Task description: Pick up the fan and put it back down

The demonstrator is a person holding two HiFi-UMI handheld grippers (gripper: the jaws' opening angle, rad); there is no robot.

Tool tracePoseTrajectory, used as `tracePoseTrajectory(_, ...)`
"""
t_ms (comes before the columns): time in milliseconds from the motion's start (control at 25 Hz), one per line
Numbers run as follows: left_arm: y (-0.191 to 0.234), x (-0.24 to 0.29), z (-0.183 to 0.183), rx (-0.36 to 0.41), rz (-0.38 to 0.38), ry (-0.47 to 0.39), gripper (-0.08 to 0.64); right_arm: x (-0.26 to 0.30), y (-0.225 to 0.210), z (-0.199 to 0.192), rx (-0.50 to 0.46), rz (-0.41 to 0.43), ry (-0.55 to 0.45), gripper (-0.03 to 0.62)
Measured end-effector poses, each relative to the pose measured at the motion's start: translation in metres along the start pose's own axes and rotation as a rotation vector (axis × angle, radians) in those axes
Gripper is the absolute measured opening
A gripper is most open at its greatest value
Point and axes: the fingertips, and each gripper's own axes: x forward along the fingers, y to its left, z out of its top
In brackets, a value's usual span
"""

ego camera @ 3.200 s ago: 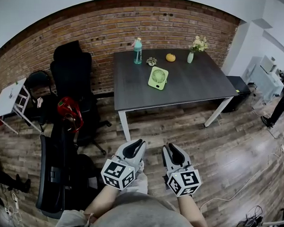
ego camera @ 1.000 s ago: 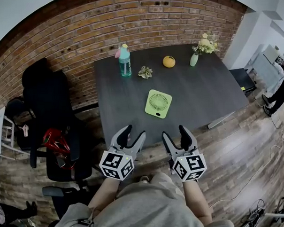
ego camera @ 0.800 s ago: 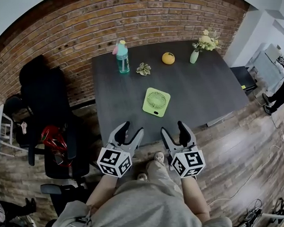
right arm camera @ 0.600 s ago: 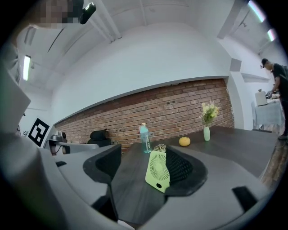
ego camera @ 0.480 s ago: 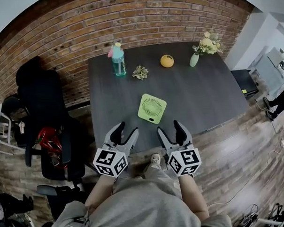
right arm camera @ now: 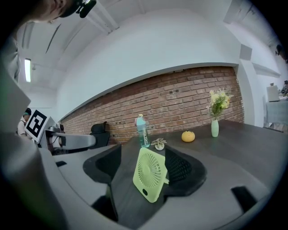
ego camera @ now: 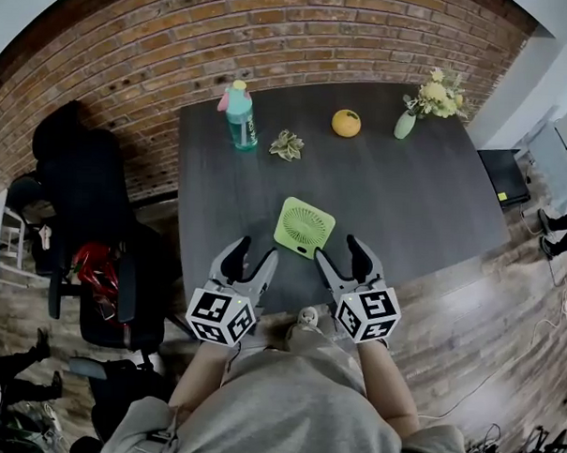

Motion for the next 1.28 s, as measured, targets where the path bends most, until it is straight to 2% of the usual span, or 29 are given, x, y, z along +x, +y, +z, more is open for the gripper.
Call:
tracePoseTrajectory(720, 0.019, 0.034, -0.003, -0.027, 0.072, 0.023, 0.239, 0.067, -0.047, -0.039, -0.001, 0.083, 0.131, 0.287)
tracePoseTrajectory(1280, 0.021, 0.055, -0.002, -0.018, 0.093, 0.043, 0.239, 0.091, -0.058, -0.055, -0.013, 0.151, 0.191, 0.194)
